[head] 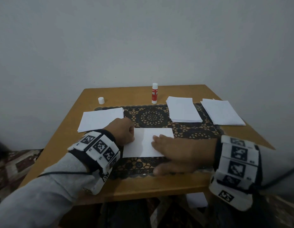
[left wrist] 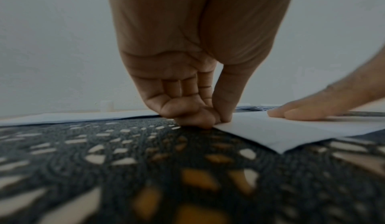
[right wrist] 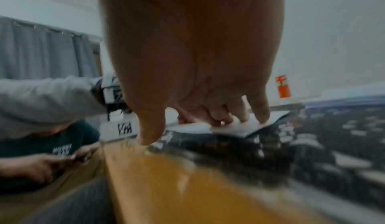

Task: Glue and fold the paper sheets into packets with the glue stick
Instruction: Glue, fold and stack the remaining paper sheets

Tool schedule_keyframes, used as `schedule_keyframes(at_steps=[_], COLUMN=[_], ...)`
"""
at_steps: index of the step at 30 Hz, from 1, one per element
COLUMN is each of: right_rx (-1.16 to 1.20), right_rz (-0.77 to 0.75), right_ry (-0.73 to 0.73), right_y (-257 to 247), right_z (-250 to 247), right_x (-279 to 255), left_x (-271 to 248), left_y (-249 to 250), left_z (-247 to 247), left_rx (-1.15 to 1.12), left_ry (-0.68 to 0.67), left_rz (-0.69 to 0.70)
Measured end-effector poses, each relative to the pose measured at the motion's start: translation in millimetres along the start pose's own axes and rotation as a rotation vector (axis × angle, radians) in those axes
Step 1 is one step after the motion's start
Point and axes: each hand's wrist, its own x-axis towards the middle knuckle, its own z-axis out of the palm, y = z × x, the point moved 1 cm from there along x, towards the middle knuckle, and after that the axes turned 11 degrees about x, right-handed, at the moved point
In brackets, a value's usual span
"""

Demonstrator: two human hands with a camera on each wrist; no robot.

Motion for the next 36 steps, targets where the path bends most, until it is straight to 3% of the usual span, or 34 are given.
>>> schedule_keyframes(at_steps=[2, 7, 13, 17, 22, 28, 33, 36], right_rx=[-0.043, 0.040, 0.014, 0.047, -0.032, 0.036, -0.028, 0.007], right_rz=[-0.007, 0.129, 0.025, 0.149, 0.005, 0.147, -0.065, -0.039], right_ry=[-0.059, 0.002, -0.067, 0.008, -0.086, 0.001, -0.060, -0.003], right_y=[2.0, 26.4, 15.0, 34.2, 16.5, 30.0, -7.4, -4.1], right_z=[4.2, -14.6, 7.8, -4.2, 7.8, -12.0, -3.1, -12.5], right_x=[6.2, 24.2, 9.8, 14.8, 4.2, 20.6, 29.0, 42.4], left_x=[-0.4, -1.0, -1.3, -1.5, -0.9, -1.0, 0.9, 1.4], left_y=[-0.4, 0.7, 0.3, -0.2, -0.2, -0.5, -3.3, -5.8], left_z=[-0.4, -0.7, 0.1, -0.7, 0.7, -1.0, 0.6, 0.8], left_rx=[0.000, -0.013, -0.001, -0.006, -0.007, -0.015, 0.034, 0.038], left_ry=[-0.002, -0.003, -0.012, -0.001, -0.001, 0.010, 0.006, 0.004], left_rz=[0.001, -0.004, -0.004, -0.005, 0.000, -0.016, -0.078, -0.098])
